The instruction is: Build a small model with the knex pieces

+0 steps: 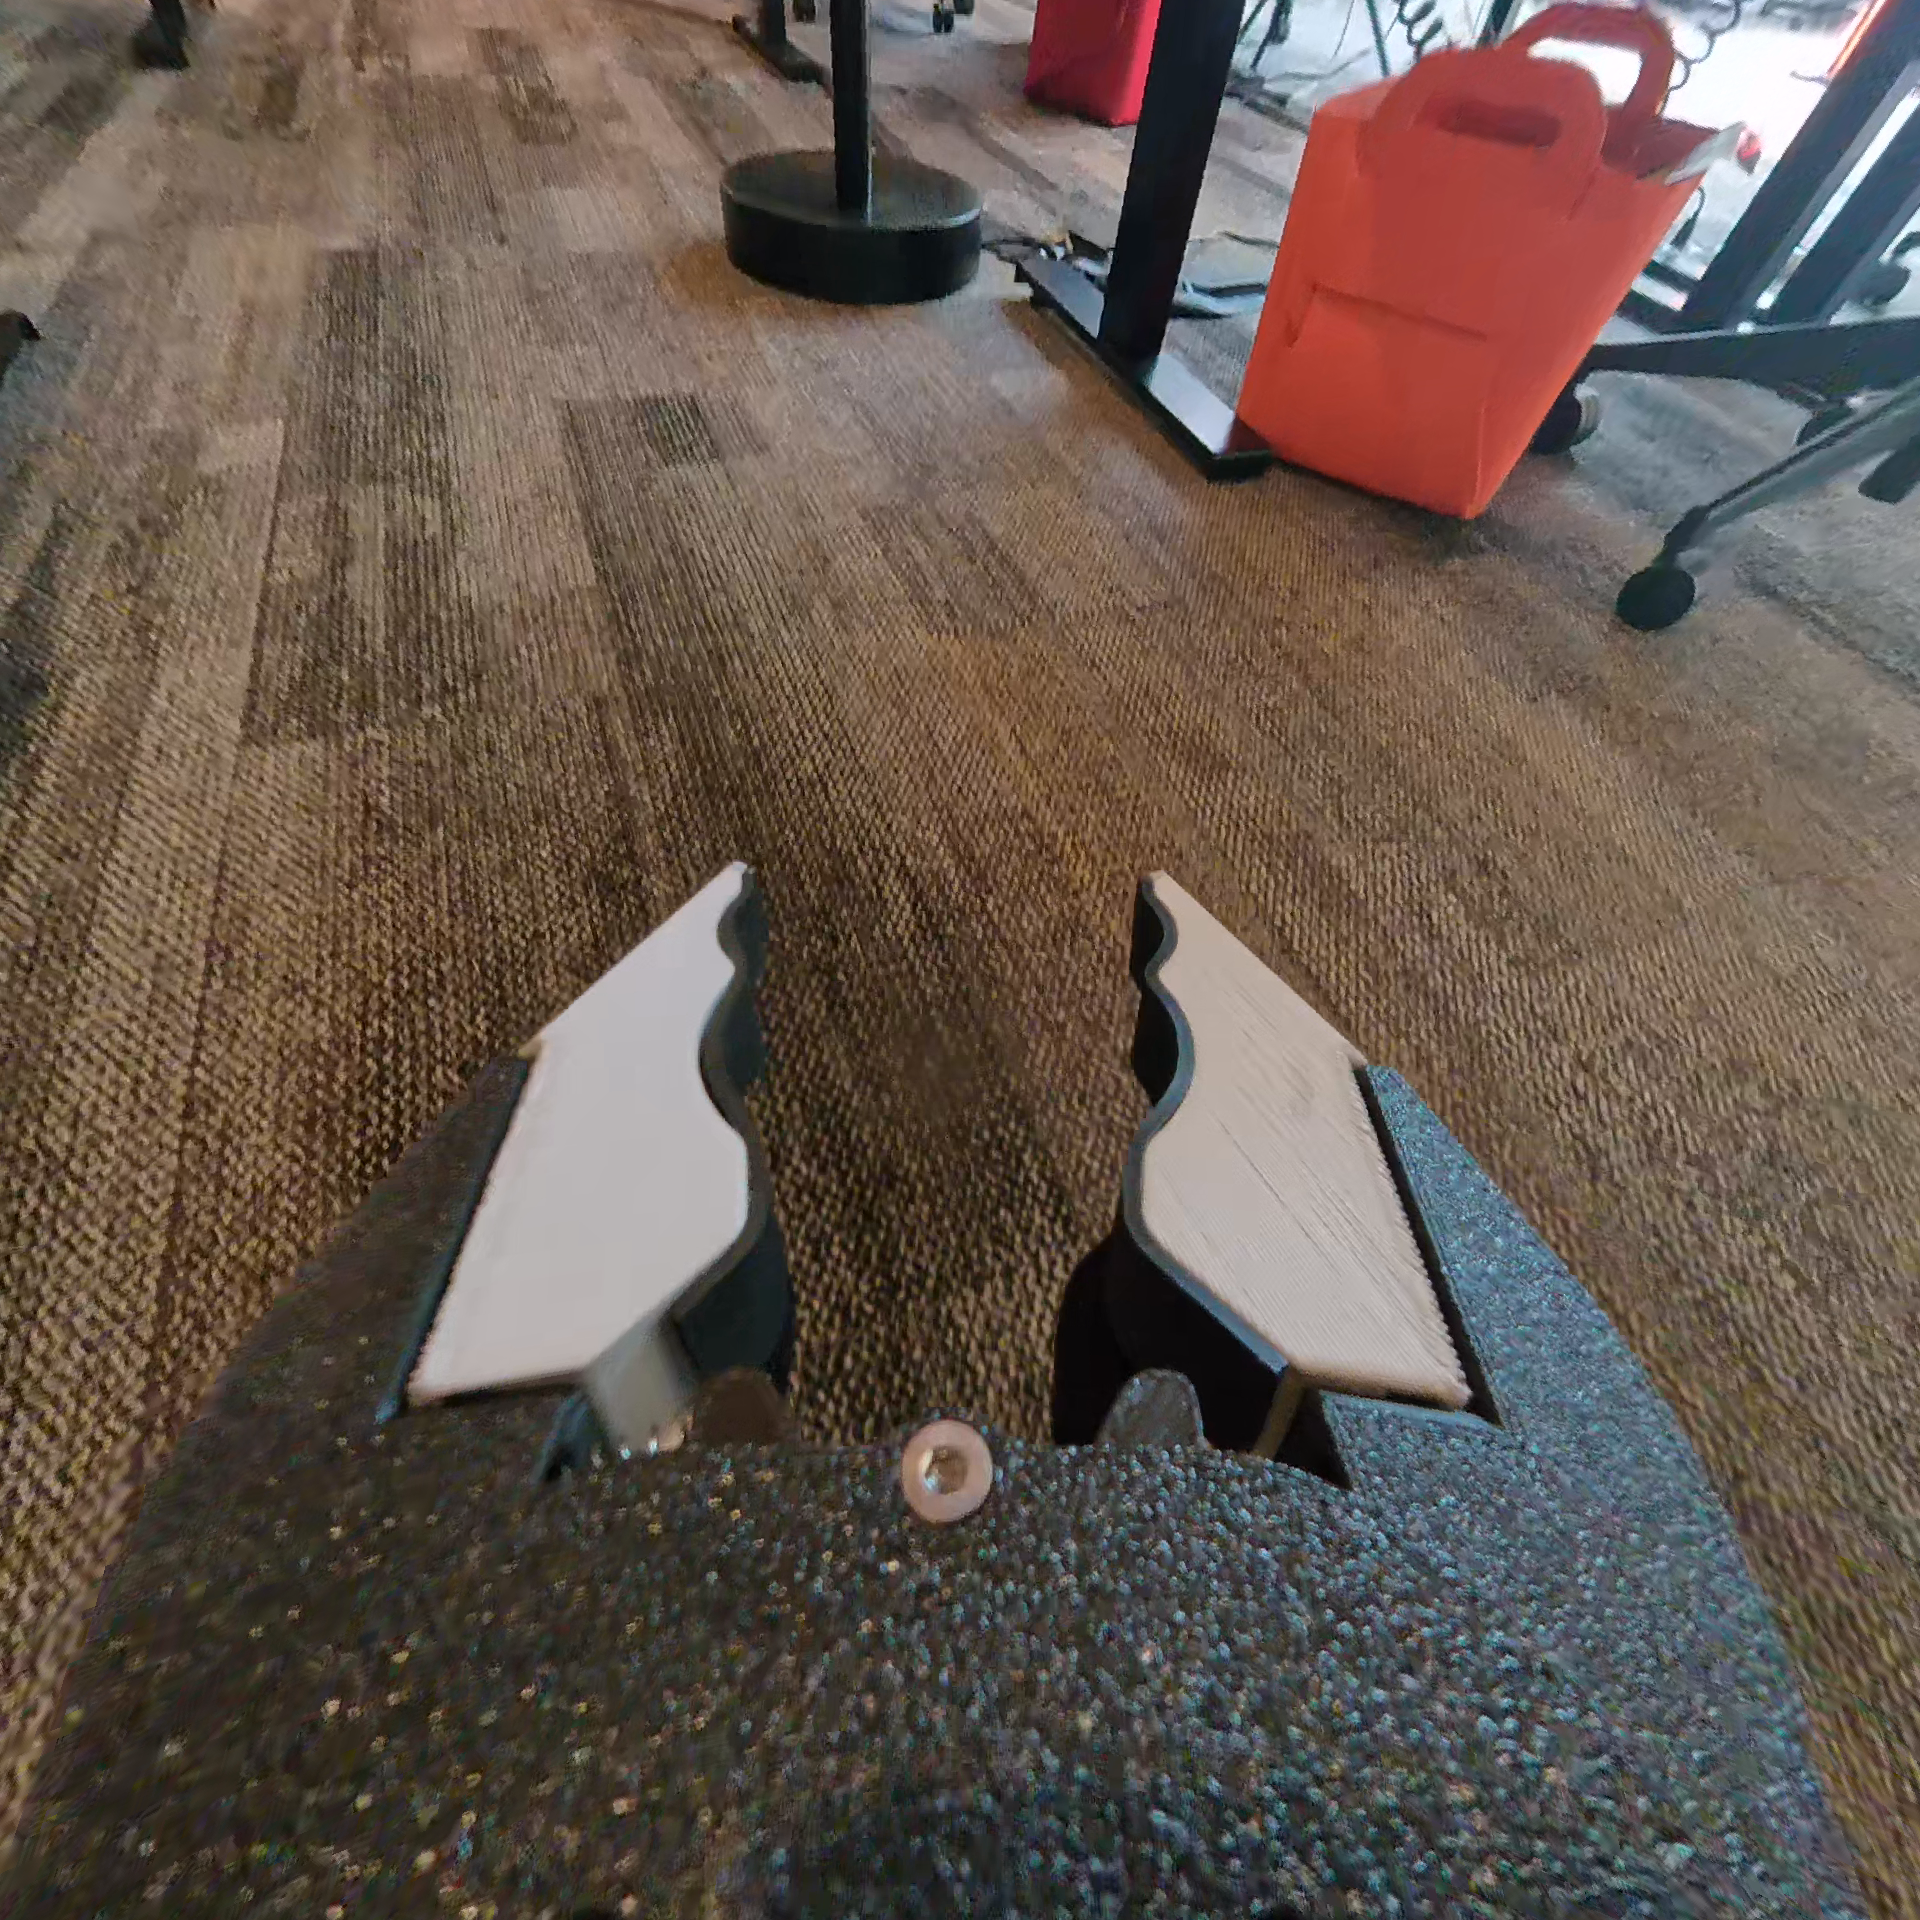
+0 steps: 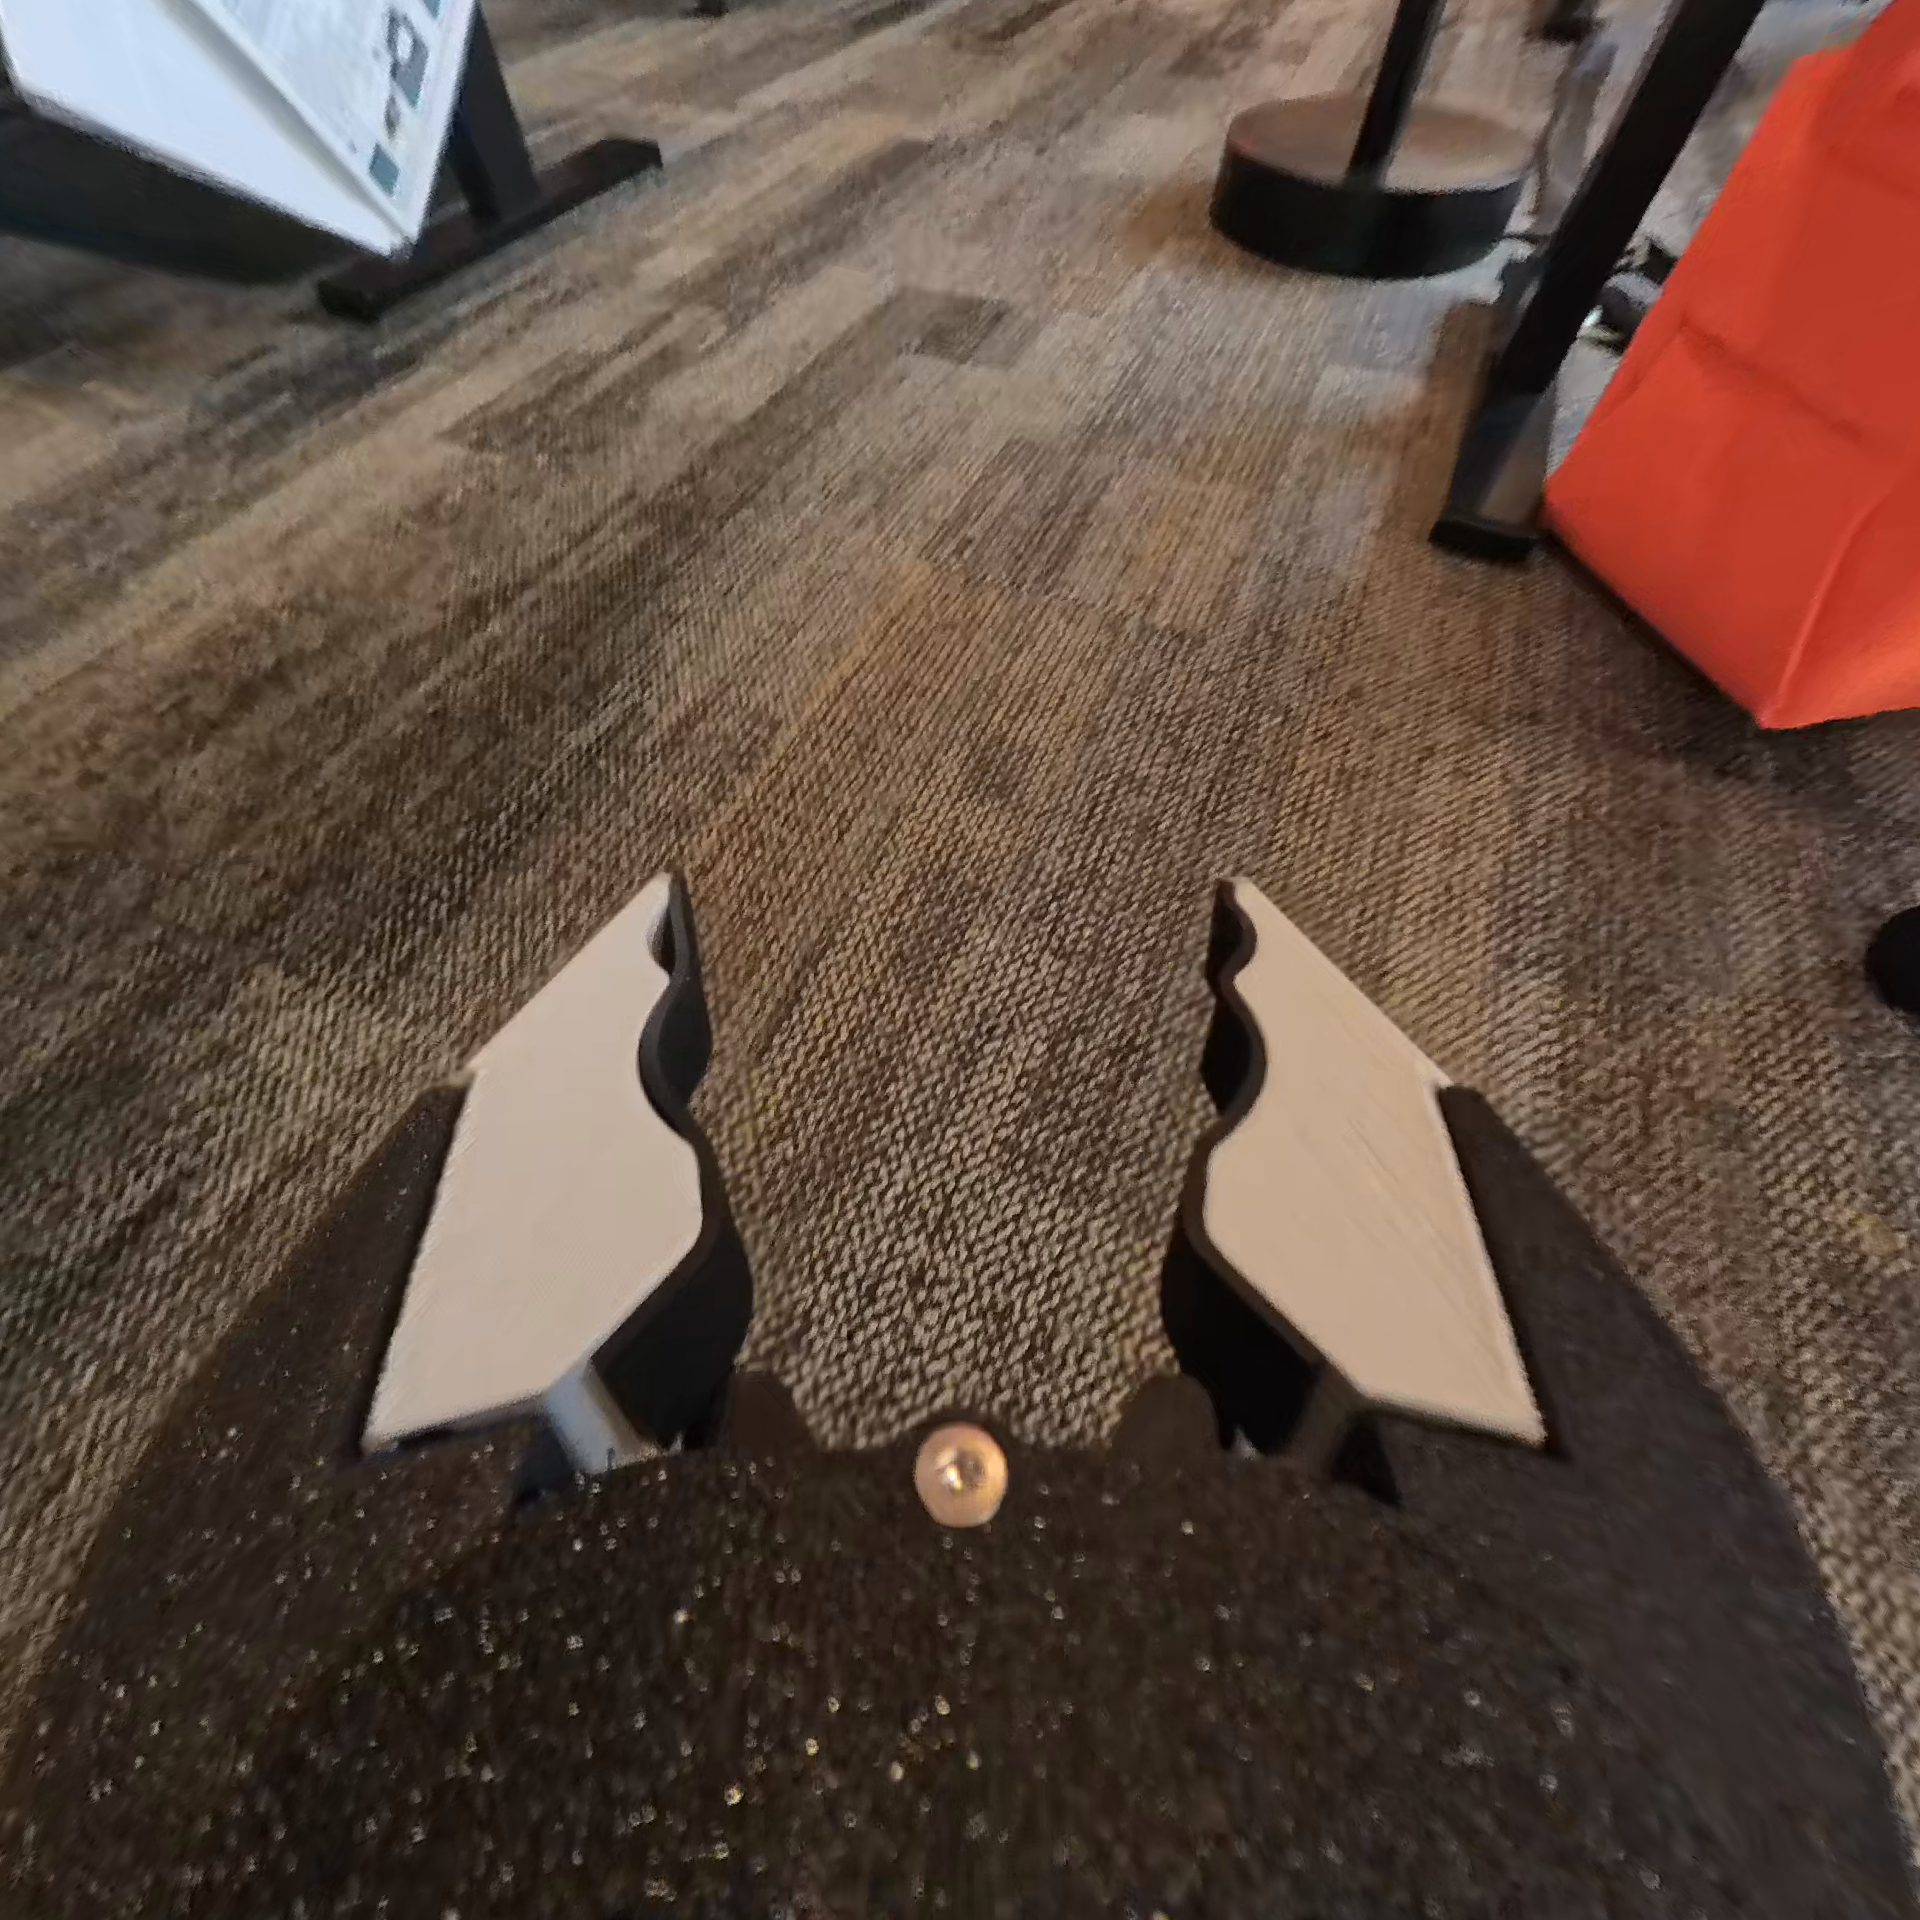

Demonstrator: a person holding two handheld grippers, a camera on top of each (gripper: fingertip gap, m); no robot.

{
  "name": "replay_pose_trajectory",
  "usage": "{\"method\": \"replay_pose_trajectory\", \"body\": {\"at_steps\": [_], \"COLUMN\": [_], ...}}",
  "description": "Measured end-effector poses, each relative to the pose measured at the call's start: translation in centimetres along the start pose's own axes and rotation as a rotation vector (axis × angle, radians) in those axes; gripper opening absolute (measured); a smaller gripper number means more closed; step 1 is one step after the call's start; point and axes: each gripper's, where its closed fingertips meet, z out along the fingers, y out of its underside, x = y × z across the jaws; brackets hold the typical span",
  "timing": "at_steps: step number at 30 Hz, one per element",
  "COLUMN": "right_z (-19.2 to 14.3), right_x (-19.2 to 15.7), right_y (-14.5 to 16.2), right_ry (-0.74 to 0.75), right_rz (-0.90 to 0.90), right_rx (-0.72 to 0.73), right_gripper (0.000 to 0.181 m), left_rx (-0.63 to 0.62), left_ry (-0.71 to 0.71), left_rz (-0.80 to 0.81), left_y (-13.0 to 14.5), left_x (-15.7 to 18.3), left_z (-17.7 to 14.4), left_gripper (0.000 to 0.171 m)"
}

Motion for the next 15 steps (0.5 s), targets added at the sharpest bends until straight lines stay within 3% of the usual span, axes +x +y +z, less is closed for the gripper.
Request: {"method": "replay_pose_trajectory", "body": {"at_steps": [8,12,15], "right_z": [-3.2,-5.1,-3.0], "right_x": [2.9,4.7,7.1], "right_y": [-8.3,-14.6,-19.9], "right_ry": [-0.029,-0.120,-0.174], "right_rz": [-0.009,-0.024,-0.142], "right_rx": [0.040,-0.041,-0.079], "right_gripper": [0.096,0.094,0.091], "left_rx": [0.021,-0.023,-0.018], "left_ry": [-0.084,-0.128,-0.137], "left_rz": [-0.021,-0.021,0.015], "left_y": [-8.9,-16.3,-21.8], "left_x": [0.0,-0.5,-0.9], "left_z": [-0.4,-2.5,-2.9], "left_gripper": [0.068,0.068,0.068]}}
